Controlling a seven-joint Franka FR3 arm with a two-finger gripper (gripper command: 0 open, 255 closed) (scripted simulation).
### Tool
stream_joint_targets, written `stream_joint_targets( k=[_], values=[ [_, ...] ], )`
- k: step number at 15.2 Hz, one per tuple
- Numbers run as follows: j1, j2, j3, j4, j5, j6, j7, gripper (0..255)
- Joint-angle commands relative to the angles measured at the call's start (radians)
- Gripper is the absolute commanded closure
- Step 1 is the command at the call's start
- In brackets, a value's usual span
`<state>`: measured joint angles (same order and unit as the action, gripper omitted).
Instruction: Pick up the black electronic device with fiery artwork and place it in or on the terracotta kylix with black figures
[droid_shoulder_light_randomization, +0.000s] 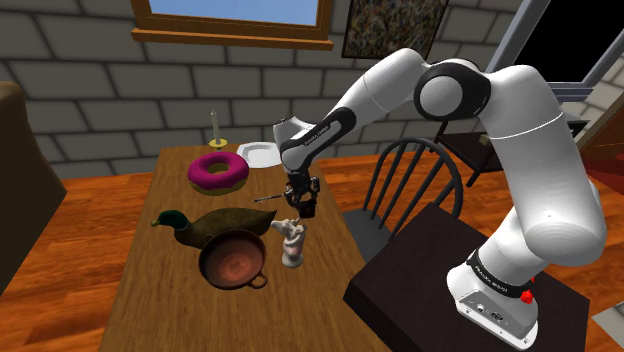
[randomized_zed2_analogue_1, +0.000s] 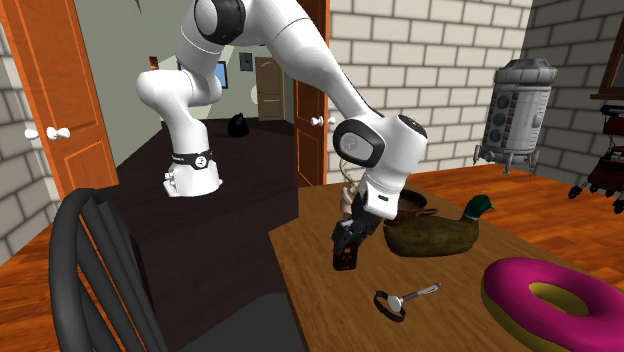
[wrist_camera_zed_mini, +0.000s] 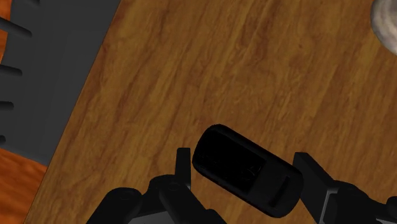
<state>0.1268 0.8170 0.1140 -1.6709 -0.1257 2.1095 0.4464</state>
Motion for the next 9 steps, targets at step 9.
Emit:
stream_joint_targets(
  k=[9],
  values=[
    [-0.007,-0.102,0.009,-0.025,0.011,-0.077,-0.007,255]
  ],
)
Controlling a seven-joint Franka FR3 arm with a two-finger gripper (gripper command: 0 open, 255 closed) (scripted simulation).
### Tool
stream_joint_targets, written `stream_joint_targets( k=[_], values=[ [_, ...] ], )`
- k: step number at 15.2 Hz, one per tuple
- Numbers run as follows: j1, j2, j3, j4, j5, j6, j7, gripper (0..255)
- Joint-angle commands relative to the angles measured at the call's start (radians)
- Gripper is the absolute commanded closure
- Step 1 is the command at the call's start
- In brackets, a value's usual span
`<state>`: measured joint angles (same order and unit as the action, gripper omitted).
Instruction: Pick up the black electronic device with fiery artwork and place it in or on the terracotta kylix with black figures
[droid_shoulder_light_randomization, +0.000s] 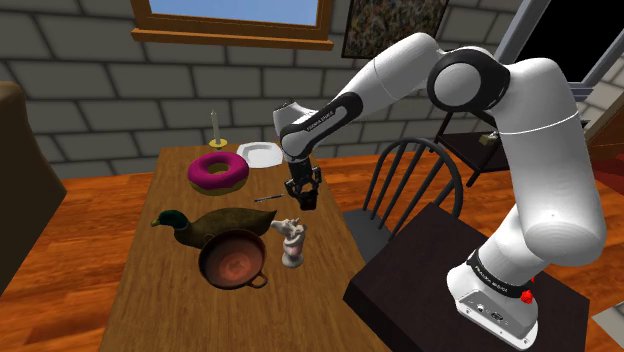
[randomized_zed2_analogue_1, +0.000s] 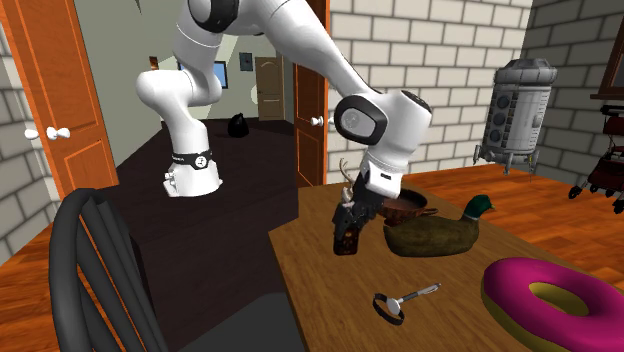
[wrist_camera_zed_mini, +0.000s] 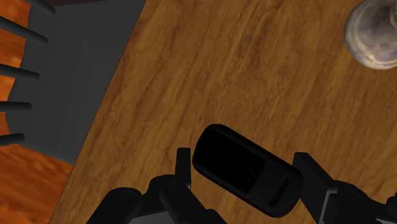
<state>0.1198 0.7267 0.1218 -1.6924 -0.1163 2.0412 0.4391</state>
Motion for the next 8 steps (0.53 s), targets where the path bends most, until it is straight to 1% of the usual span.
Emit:
stream_joint_targets(
  k=[1,8],
  values=[
    [-0.001,-0.022,0.002,-0.005,0.003,-0.017,-0.001,255],
    [-0.005,-0.088,0.008,-0.012,0.011,-0.076,-0.006,255]
  ],
)
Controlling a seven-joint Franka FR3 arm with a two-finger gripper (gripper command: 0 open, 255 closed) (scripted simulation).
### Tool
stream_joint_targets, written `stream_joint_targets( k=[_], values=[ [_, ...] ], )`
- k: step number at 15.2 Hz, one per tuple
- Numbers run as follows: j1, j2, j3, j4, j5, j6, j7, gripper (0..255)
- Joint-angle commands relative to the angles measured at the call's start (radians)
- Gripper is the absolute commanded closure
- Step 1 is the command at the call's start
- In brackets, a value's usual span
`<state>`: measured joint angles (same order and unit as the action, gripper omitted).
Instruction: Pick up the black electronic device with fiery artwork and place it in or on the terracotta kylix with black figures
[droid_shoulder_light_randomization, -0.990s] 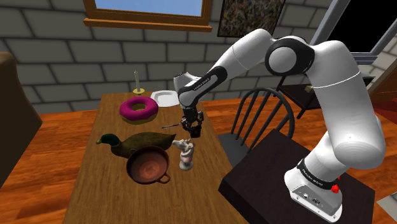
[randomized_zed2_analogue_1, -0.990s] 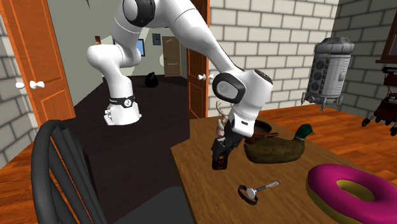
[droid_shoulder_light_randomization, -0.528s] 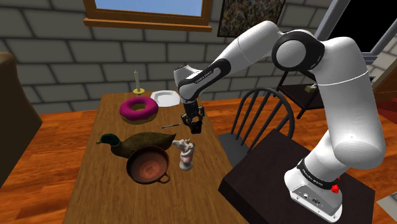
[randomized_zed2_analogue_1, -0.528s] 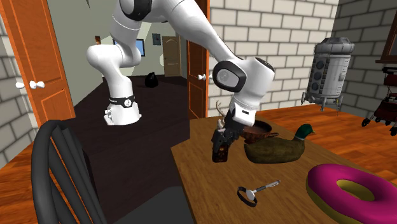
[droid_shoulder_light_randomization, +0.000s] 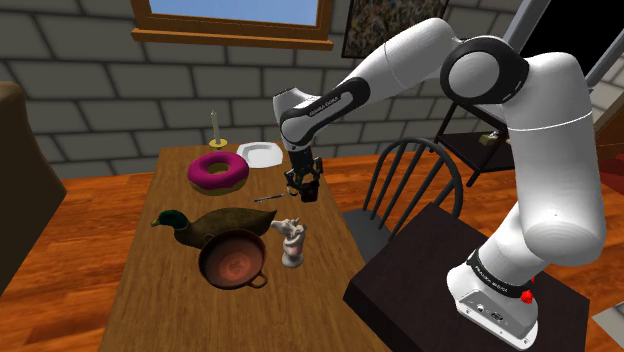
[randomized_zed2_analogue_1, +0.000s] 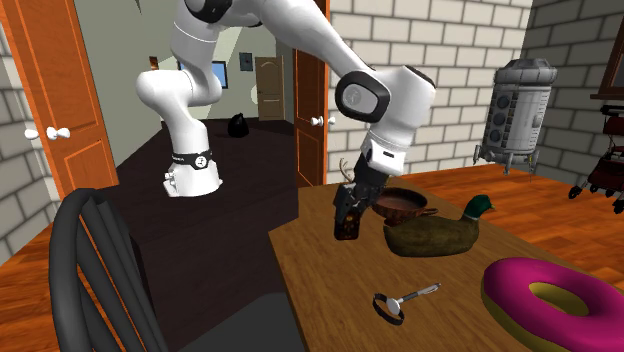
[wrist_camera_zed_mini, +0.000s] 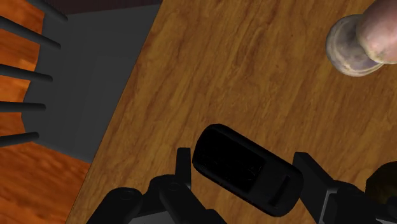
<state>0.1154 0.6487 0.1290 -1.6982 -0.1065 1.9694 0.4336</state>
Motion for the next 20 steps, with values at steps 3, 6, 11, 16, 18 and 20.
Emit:
stream_joint_targets(
  k=[3,6,11,16,18,20],
  values=[
    [-0.002,-0.037,0.003,-0.005,0.005,-0.032,-0.003,255],
    [-0.004,-0.062,0.005,-0.002,0.008,-0.060,-0.005,255],
    [-0.006,-0.102,0.009,0.007,0.014,-0.108,-0.009,255],
    [0.037,-0.095,0.030,0.038,0.026,-0.134,0.047,255],
    [0.066,-0.081,0.043,0.063,0.032,-0.145,0.084,255],
    [0.095,-0.063,0.056,0.093,0.037,-0.158,0.121,255]
  ],
)
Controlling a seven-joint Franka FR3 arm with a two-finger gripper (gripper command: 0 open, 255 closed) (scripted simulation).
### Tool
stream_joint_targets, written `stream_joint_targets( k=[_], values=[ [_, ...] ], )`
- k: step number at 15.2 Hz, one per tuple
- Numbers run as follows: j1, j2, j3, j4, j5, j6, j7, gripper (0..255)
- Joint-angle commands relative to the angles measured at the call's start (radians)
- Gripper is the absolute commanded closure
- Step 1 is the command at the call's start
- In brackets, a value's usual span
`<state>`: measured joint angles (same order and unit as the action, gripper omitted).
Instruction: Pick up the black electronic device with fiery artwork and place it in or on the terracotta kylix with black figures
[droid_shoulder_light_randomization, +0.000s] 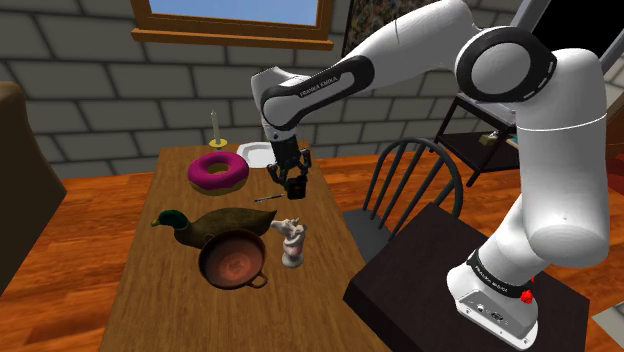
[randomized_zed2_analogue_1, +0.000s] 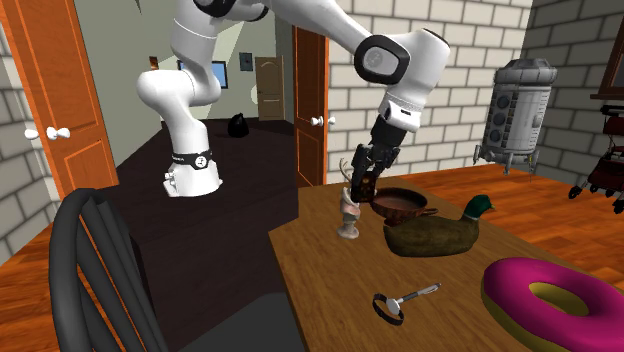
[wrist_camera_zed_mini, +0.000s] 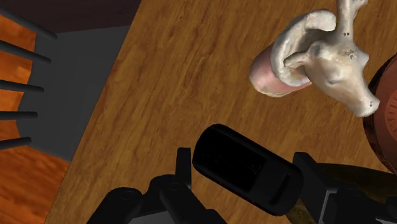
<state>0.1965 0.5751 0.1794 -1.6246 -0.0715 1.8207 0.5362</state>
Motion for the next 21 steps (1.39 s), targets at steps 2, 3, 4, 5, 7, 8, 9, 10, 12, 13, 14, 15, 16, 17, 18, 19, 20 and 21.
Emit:
stream_joint_targets(
  k=[2,3,4,5,7,8,9,10,12,13,14,15,16,17,18,19,20,21],
  values=[
    [0.044,0.032,0.018,0.056,0.007,-0.024,0.055,255],
    [0.060,0.043,0.023,0.076,0.009,-0.032,0.073,255],
    [0.075,0.056,0.029,0.098,0.011,-0.041,0.092,255],
    [0.091,0.070,0.034,0.122,0.012,-0.050,0.110,255],
    [0.123,0.101,0.044,0.174,0.015,-0.070,0.145,255],
    [0.140,0.118,0.048,0.203,0.016,-0.081,0.163,255],
    [0.156,0.136,0.052,0.235,0.017,-0.094,0.180,255],
    [0.173,0.155,0.056,0.268,0.017,-0.107,0.197,255],
    [0.209,0.198,0.063,0.344,0.017,-0.136,0.231,255],
    [0.227,0.222,0.066,0.386,0.017,-0.153,0.248,255],
    [0.246,0.248,0.069,0.432,0.017,-0.171,0.264,255],
    [0.266,0.277,0.071,0.482,0.016,-0.191,0.280,255],
    [0.286,0.308,0.073,0.538,0.015,-0.214,0.295,255],
    [0.308,0.343,0.075,0.601,0.014,-0.240,0.310,255],
    [0.329,0.380,0.075,0.669,0.013,-0.268,0.324,255],
    [0.329,0.385,0.075,0.663,0.012,-0.258,0.323,255],
    [0.329,0.389,0.074,0.657,0.012,-0.248,0.323,255],
    [0.328,0.393,0.073,0.651,0.011,-0.238,0.322,255]
  ],
)
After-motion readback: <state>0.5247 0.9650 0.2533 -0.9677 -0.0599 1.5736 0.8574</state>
